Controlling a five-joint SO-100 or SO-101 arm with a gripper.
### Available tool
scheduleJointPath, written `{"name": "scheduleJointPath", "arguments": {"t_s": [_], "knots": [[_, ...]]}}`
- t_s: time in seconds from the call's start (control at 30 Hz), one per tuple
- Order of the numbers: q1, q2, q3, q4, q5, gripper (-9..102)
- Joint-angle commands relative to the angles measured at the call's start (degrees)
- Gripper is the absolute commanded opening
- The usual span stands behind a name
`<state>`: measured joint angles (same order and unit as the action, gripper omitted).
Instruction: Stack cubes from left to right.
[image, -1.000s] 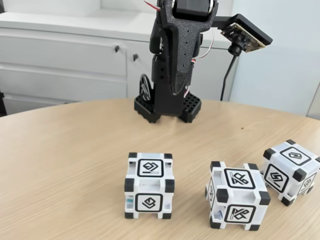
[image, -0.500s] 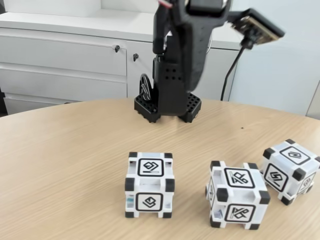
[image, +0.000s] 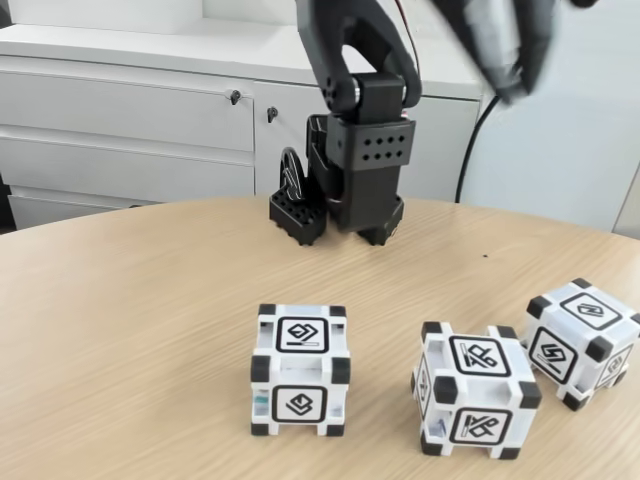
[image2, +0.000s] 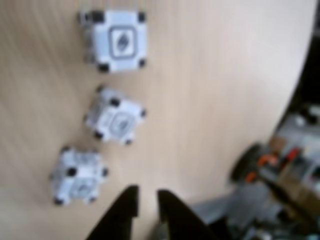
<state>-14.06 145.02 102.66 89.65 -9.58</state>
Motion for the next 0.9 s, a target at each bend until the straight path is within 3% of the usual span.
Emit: {"name": "scheduleJointPath", "arguments": {"t_s": [0.0, 0.27, 0.6, 0.87], "knots": [[-7.03, -3.16, -5.10, -0.09, -0.18, 0], [-10.46, -12.83, -4.92, -1.05, 8.35, 1], [-10.28, -31.55, -5.27, -1.14, 9.84, 3], [-9.05, -36.83, -5.27, -2.11, 11.87, 3]]}}
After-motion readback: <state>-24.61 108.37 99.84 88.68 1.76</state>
